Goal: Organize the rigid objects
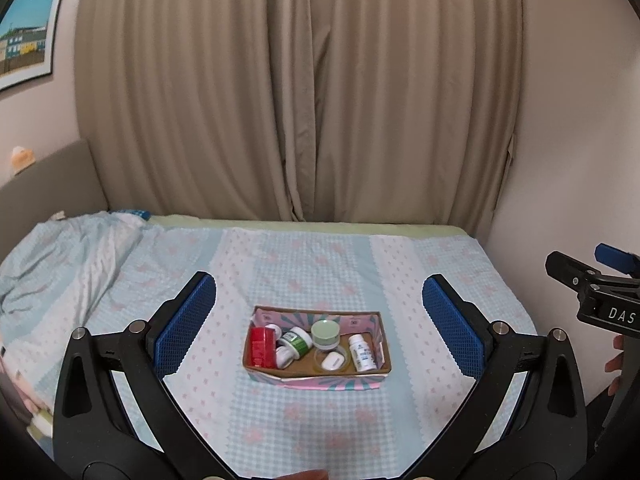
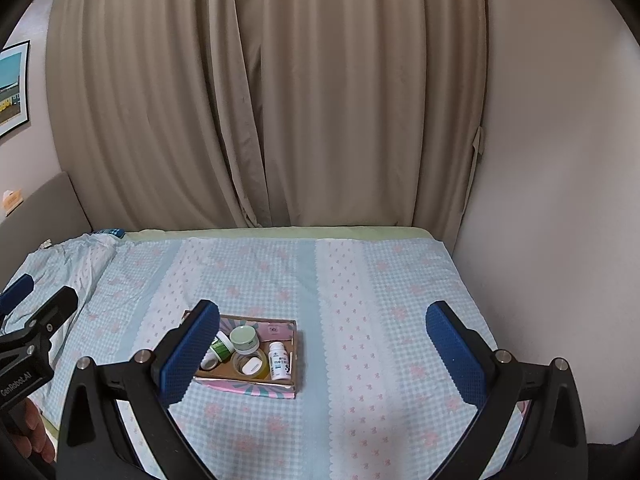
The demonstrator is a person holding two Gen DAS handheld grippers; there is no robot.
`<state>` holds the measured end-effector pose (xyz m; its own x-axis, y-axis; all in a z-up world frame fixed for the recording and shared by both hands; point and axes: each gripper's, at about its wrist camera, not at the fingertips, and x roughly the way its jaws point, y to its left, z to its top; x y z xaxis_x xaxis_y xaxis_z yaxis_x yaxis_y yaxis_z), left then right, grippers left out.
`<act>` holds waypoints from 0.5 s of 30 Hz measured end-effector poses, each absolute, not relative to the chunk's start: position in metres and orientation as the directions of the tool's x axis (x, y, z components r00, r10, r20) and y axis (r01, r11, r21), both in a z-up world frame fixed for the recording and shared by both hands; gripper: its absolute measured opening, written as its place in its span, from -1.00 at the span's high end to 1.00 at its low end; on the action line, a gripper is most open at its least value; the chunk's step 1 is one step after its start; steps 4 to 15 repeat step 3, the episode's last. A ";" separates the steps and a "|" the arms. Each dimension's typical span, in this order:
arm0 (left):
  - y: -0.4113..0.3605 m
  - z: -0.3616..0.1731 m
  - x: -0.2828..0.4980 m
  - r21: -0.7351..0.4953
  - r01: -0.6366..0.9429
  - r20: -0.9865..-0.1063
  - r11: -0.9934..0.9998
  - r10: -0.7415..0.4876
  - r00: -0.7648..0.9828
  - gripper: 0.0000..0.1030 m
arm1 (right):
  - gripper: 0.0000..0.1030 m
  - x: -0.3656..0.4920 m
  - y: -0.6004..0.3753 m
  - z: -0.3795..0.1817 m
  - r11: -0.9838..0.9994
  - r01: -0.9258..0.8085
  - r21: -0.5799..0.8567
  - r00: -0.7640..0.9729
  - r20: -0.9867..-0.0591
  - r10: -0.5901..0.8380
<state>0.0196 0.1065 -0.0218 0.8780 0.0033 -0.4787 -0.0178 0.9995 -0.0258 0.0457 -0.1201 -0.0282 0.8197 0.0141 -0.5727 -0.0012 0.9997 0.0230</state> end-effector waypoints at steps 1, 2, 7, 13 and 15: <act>0.108 -0.024 0.021 -0.026 -0.021 -0.485 0.999 0.006 0.874 -1.00 | -1.00 0.047 -0.119 -0.030 1.000 -0.001 0.024 0.817 -0.577 0.015; 0.109 -0.025 0.023 -0.025 -0.023 -0.491 0.999 0.008 0.871 -1.00 | -1.00 0.049 -0.118 -0.031 1.000 0.001 0.026 0.814 -0.581 0.014; 0.110 -0.028 0.025 -0.019 -0.025 -0.503 0.999 0.012 0.864 -1.00 | -1.00 0.051 -0.117 -0.032 1.000 0.000 0.028 0.809 -0.587 0.016; 0.110 -0.028 0.025 -0.019 -0.025 -0.503 0.999 0.012 0.864 -1.00 | -1.00 0.051 -0.117 -0.032 1.000 0.000 0.028 0.809 -0.587 0.016; 0.110 -0.028 0.025 -0.019 -0.025 -0.503 0.999 0.012 0.864 -1.00 | -1.00 0.051 -0.117 -0.032 1.000 0.000 0.028 0.809 -0.587 0.016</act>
